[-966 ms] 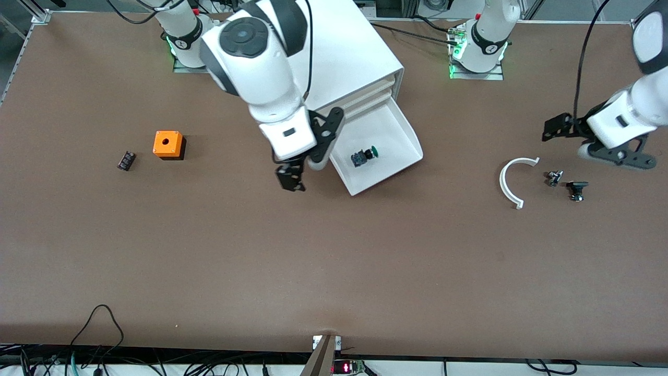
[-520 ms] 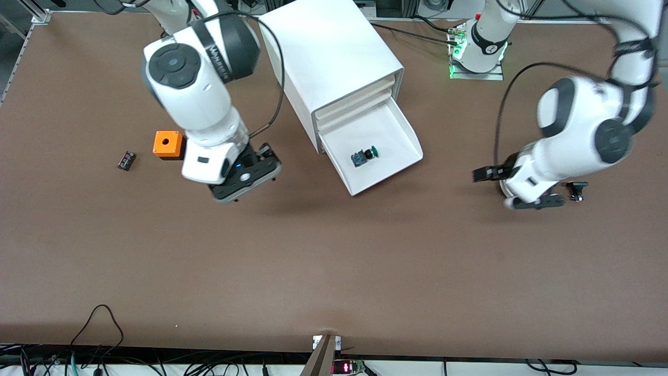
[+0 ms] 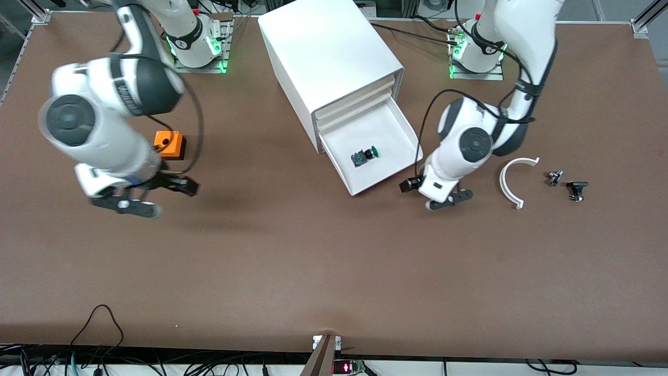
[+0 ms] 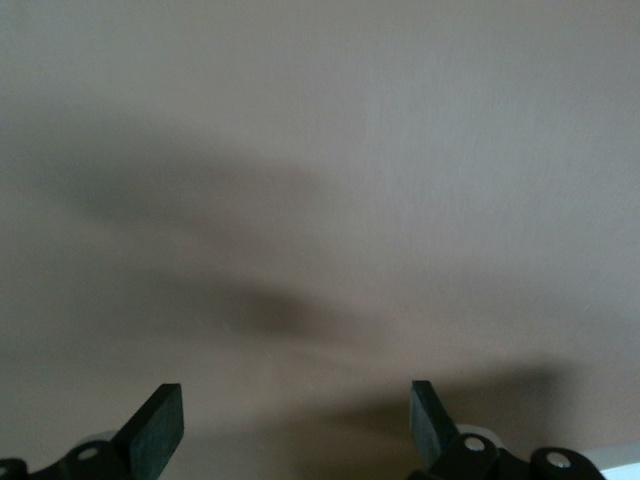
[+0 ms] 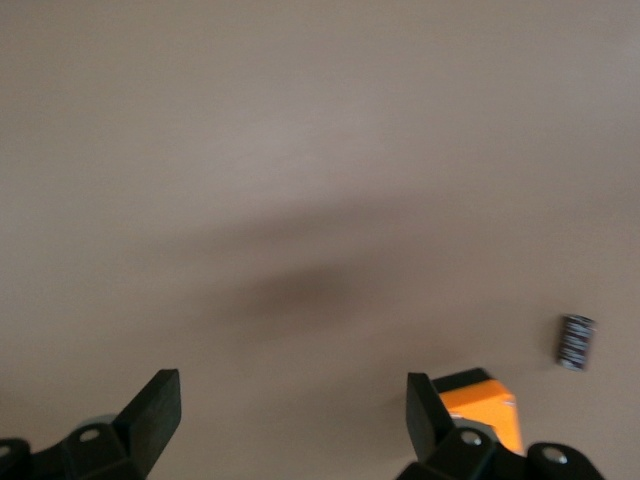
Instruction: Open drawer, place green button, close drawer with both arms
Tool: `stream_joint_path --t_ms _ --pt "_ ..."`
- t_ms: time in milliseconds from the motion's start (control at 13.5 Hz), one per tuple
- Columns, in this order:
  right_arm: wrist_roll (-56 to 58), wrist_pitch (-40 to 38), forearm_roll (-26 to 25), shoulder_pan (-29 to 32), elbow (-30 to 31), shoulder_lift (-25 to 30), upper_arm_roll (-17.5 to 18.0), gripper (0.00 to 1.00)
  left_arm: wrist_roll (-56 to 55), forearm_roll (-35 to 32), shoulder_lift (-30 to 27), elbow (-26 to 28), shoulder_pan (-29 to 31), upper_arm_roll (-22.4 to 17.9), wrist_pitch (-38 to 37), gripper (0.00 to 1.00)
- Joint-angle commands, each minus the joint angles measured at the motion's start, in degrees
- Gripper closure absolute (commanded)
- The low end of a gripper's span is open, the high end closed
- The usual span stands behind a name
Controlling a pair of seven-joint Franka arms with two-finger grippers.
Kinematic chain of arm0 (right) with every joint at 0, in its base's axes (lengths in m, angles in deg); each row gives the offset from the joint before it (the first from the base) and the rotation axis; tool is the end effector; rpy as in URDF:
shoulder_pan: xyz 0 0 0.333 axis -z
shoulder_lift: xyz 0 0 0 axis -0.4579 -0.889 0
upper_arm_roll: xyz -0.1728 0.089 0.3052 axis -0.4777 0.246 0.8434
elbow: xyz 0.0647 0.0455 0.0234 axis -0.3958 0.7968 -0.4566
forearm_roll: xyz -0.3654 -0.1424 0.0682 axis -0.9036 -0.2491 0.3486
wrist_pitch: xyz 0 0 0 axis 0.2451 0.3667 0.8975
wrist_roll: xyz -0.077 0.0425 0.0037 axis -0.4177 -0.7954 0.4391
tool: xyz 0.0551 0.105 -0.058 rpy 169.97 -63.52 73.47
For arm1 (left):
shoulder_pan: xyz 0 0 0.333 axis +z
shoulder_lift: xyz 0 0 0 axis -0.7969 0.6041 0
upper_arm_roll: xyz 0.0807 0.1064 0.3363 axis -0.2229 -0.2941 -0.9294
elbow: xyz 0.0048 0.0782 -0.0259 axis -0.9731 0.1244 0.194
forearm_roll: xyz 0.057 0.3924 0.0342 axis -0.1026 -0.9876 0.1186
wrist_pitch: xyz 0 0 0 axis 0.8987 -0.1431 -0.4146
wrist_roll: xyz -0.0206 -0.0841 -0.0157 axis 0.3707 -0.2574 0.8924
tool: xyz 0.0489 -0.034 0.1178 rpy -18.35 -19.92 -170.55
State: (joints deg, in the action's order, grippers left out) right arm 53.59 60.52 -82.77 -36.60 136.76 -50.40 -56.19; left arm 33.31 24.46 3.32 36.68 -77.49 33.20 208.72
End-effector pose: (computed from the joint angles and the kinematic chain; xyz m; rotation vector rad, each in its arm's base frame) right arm 0.6582 0.1194 0.4866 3.0244 -0.4299 -0.0233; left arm 0.5585 -0.2786 0.2461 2.9912 0.5624 -0.1682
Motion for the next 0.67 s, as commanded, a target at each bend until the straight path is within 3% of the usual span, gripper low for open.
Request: stream_joint_path --t_ms 0,149,372,595 --pt "3.2 -2.7 0.4 7.4 3.2 6.8 0.5 0.0 -3.3 1.0 0.2 1.9 -3.3 -0.8 1.6 0.0" --pt "10.8 -6.4 0.9 11.0 3.0 10.8 -1.8 0.0 -3.2 2.5 -0.2 3.3 -4.7 0.3 1.1 0.0" --pt "25.3 -11.4 1.9 14.1 3.2 14.1 -4.6 0.0 -3.2 6.4 -1.9 6.7 -4.8 5.5 0.7 0.0" --pt "26.1 -12.4 1.7 14.1 7.6 19.2 -4.0 0.0 -3.2 7.9 -4.1 10.3 -4.8 11.2 0.1 0.0"
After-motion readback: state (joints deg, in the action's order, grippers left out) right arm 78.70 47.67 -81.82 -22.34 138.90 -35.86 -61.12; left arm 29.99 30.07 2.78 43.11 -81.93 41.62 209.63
